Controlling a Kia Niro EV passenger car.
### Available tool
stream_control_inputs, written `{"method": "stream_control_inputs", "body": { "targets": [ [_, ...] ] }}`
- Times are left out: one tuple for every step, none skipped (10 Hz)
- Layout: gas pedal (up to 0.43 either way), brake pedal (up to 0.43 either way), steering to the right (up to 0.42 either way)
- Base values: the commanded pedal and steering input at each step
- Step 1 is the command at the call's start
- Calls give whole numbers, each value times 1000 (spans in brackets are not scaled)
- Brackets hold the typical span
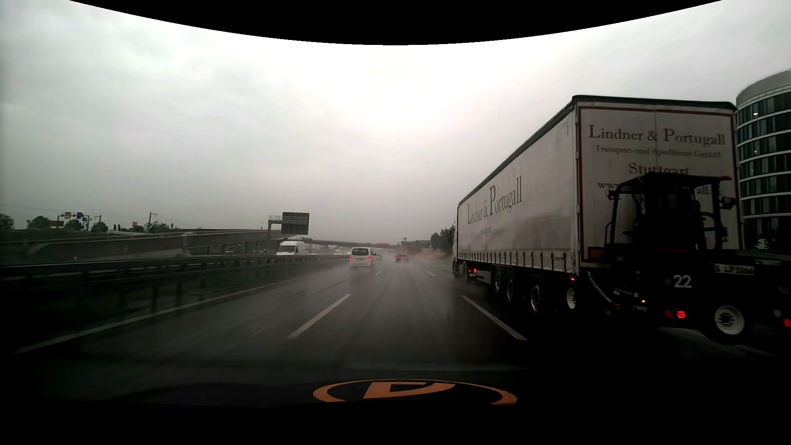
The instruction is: Follow the waypoints while adhering to traffic rules and regulations
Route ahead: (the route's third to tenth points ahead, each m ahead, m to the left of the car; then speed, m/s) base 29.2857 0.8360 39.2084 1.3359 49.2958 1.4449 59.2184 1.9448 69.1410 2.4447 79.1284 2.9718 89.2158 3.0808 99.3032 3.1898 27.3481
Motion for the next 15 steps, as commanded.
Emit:
{"method": "stream_control_inputs", "body": {
  "targets": [
    [189, 0, -3],
    [197, 0, -3],
    [197, 0, -3],
    [197, 0, -3],
    [197, 0, -3],
    [197, 0, -3],
    [197, 0, -4],
    [189, 0, -4],
    [189, 0, -3],
    [189, 0, -4],
    [189, 0, -4],
    [189, 0, -3],
    [177, 0, -4],
    [177, 0, -4],
    [177, 0, -4]
  ]
}}
